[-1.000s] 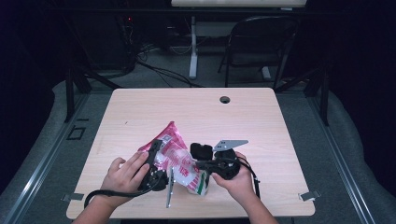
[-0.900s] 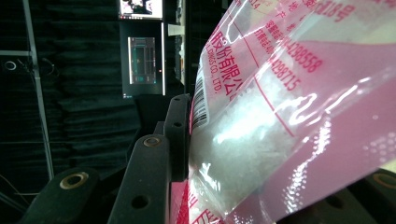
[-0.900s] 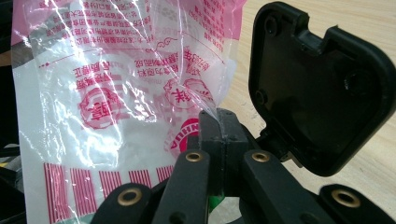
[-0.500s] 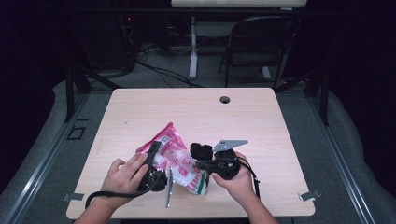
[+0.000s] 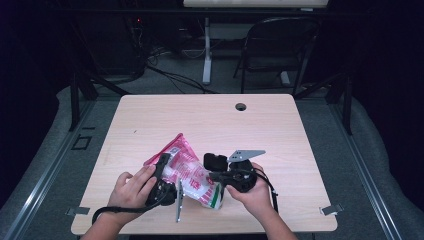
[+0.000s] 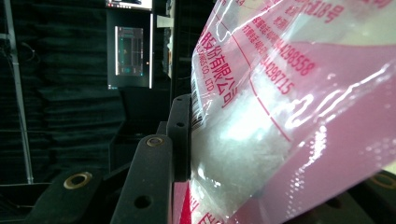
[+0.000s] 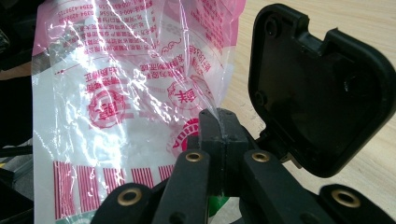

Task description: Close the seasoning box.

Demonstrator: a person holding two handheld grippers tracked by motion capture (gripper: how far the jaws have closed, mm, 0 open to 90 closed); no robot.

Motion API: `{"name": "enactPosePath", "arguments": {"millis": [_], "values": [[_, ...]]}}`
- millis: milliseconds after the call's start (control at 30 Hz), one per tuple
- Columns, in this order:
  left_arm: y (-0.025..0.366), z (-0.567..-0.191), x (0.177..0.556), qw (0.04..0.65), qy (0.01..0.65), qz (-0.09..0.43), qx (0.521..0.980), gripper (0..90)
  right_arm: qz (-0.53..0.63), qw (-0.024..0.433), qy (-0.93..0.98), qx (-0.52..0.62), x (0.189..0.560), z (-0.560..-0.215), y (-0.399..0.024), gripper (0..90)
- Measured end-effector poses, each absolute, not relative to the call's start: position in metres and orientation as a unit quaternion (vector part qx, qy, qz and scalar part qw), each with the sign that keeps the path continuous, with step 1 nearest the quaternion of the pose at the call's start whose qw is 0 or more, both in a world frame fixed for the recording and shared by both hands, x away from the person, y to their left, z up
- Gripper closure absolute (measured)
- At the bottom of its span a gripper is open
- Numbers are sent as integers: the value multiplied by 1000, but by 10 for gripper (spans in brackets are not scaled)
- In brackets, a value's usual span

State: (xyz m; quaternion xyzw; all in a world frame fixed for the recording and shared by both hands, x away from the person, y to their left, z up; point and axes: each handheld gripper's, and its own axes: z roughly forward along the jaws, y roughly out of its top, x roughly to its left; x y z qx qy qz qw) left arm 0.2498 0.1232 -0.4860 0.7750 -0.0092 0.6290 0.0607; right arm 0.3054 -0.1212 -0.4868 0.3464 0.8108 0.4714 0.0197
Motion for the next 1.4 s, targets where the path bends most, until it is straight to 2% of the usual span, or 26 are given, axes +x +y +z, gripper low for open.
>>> {"name": "enactPosePath", "arguments": {"millis": [1400], "values": [[136, -516, 245, 108, 70, 593, 795, 714, 470, 18, 816, 336, 305, -486, -114, 900]]}}
